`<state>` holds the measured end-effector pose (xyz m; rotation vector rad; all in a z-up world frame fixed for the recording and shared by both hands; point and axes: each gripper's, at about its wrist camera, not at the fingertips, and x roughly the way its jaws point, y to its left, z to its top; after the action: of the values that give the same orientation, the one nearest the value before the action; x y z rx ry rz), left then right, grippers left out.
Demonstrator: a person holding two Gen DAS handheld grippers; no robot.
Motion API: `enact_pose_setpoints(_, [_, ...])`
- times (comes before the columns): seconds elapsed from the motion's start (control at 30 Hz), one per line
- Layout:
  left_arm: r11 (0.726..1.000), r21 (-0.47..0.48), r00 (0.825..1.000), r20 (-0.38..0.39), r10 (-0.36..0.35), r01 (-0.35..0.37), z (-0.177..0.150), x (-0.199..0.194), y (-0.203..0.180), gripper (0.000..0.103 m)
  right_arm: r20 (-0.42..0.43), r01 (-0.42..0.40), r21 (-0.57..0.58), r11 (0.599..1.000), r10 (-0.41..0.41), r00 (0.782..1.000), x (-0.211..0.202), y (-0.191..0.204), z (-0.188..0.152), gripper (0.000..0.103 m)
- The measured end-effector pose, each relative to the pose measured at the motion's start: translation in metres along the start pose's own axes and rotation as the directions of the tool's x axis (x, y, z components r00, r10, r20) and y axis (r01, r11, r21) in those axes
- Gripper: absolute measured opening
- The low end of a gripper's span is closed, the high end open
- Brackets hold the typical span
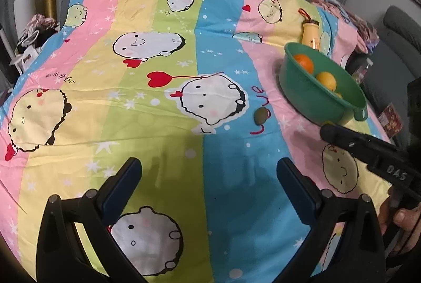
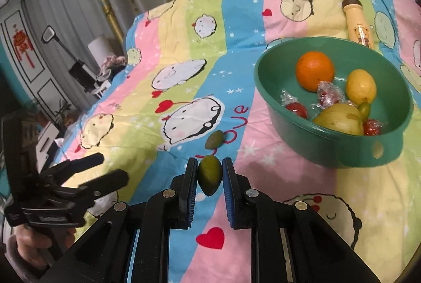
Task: Organize fruits
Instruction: 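Close the right gripper on one small green fruit and lift it, then grasp the last small green fruit with the left gripper while the right holds its own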
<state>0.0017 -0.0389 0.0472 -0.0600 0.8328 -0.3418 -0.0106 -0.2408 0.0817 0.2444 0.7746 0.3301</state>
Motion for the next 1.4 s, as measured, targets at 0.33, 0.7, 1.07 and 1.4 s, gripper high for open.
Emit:
enact_pose_setpoints(0.33, [0.997,0.059,0.999,0.006,0.046,-0.046,-0.008,0.005,-0.018,0.103,0.025,-0.048,0.006,0.999,0.048,0.999,-0.007,-0.005,-0.006,0.020])
enact_pose_setpoints(0.7, [0.992,0.101,0.997,0.019,0.074,-0.075,-0.012,0.003,-0.035,0.103,0.063,-0.077,0.007,0.997,0.077,0.995,-0.022,-0.007,-0.003,0.020])
enact_pose_setpoints(1.07, [0.989,0.118,0.996,0.002,0.089,-0.088,-0.009,0.018,-0.052,0.103,0.078,-0.079,0.032,0.996,0.076,0.994,-0.026,-0.017,-0.001,0.020])
enact_pose_setpoints(1.4, [0.988,0.131,0.996,-0.014,0.087,-0.084,0.007,0.039,-0.062,0.103,0.088,-0.081,0.070,0.994,0.074,0.993,-0.030,-0.032,0.002,0.020])
